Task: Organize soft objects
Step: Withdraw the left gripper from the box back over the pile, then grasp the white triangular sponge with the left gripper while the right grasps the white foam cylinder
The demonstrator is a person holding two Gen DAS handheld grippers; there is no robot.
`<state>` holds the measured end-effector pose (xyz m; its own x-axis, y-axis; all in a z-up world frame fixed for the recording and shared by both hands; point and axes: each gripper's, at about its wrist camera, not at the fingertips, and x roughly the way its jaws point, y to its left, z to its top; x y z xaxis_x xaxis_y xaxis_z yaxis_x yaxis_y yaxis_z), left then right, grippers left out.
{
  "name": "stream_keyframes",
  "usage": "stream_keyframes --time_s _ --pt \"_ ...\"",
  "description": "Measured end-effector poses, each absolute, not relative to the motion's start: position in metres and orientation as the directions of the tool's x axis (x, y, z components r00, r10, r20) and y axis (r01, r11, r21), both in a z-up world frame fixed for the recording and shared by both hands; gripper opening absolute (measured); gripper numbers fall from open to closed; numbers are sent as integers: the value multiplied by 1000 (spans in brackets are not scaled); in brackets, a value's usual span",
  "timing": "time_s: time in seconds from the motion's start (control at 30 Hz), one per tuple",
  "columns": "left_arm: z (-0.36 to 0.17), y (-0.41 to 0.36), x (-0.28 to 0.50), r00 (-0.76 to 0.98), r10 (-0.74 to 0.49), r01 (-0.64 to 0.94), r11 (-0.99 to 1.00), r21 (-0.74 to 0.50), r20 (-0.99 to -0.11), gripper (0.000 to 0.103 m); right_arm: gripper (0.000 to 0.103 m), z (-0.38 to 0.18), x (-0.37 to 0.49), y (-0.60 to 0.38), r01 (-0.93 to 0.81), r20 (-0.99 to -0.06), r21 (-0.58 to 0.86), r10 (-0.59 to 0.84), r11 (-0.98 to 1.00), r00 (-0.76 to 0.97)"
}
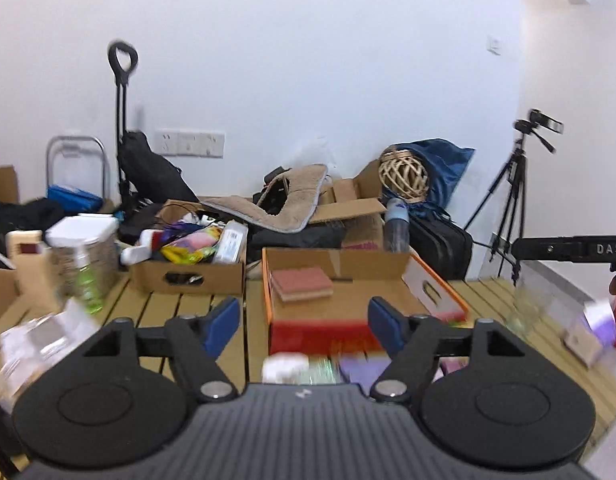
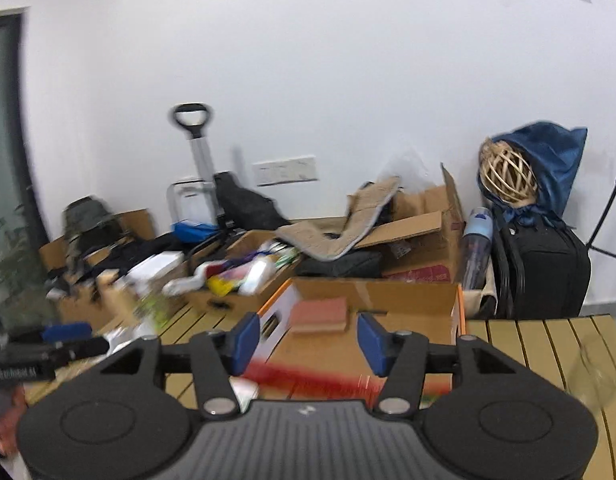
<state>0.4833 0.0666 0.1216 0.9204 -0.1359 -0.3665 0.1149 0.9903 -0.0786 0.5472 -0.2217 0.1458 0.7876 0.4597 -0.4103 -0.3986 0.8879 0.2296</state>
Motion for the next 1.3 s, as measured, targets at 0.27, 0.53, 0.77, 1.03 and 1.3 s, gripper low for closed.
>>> stream_keyframes --time_s 0.27,0.53,0.77,1.03,1.3 --pt "89 27 337 962 -20 13 1000 -27 -272 90 66 87 374 -249 -526 -325 69 518 848 792" --pt "40 -27 342 934 -141 123 990 -74 -327 97 67 36 306 -277 -385 -336 174 422 906 842" --pt "1 -4 368 895 -209 154 974 -167 -394 96 67 3 306 -258 -248 -485 190 310 950 817" --pt "-24 61 403 875 -273 168 945 -279 -400 81 67 36 325 -203 -117 -503 87 145 989 852" --pt "-42 100 401 883 -211 84 950 -300 -419 72 61 5 394 -175 -128 -539 203 220 971 813"
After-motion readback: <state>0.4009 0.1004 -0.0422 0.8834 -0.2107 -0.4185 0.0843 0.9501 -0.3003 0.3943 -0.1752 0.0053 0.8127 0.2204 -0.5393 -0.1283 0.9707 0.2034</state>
